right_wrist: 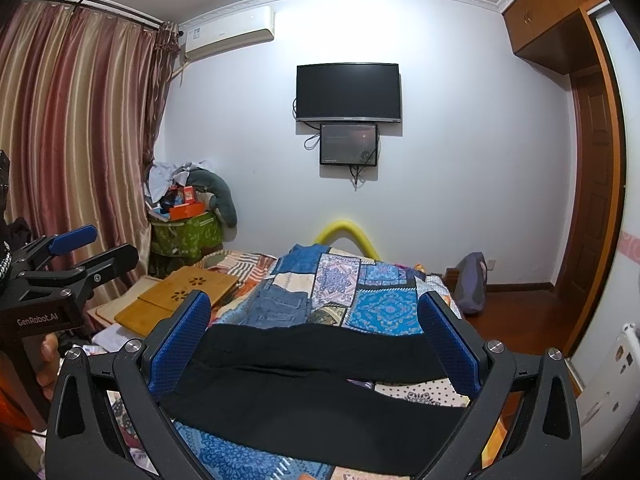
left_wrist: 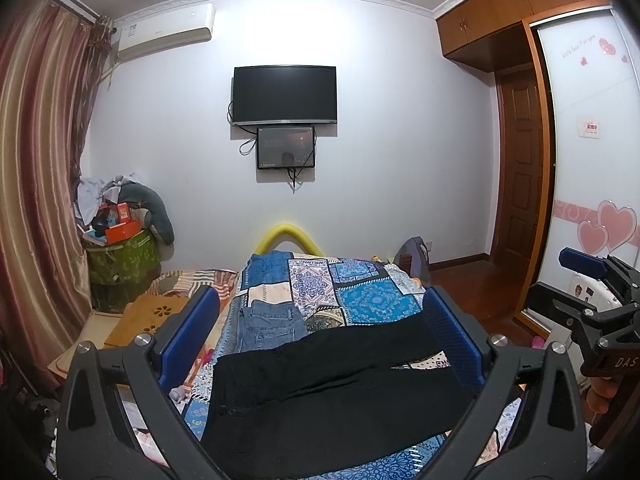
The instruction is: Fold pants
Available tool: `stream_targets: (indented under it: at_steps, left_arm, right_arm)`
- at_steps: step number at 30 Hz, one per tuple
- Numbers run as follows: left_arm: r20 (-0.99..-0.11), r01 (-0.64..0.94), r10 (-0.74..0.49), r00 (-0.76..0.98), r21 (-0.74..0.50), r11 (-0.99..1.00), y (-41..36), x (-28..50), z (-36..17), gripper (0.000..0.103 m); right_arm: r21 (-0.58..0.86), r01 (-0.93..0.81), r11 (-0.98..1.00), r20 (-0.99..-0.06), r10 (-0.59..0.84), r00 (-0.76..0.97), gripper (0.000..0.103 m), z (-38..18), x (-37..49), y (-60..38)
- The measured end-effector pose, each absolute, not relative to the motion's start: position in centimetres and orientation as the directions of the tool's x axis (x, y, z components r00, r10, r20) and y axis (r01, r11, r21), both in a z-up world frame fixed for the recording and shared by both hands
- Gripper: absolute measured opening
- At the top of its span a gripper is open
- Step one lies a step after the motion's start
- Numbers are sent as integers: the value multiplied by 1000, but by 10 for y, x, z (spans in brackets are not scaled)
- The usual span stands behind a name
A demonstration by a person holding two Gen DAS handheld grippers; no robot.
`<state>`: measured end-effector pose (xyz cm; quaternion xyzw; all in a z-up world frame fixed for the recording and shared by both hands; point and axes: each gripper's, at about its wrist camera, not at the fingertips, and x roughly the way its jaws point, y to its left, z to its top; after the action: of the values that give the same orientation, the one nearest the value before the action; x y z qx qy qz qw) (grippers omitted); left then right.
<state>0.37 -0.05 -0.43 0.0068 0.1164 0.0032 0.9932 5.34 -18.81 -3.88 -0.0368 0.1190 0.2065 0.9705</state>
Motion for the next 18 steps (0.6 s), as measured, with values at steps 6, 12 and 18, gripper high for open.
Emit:
stream_targets:
  at_steps: [6,12,18]
  left_arm:
    - [-233,-1,6,972,18,1000,-2,4,-5,103]
    - [-229,0,2,974,13,1000,0,3,-5,103]
    - [-228,3,2,974,20,1000,0,4,-7,103]
  right_arm:
    - [-27,-409,912,-241,391,888,103,-39,52,-186]
    - [-25,-411,911,-241,394,887,103,-39,51,-184]
    - [-25,-411,911,-240,393,887,103,-39,51,-184]
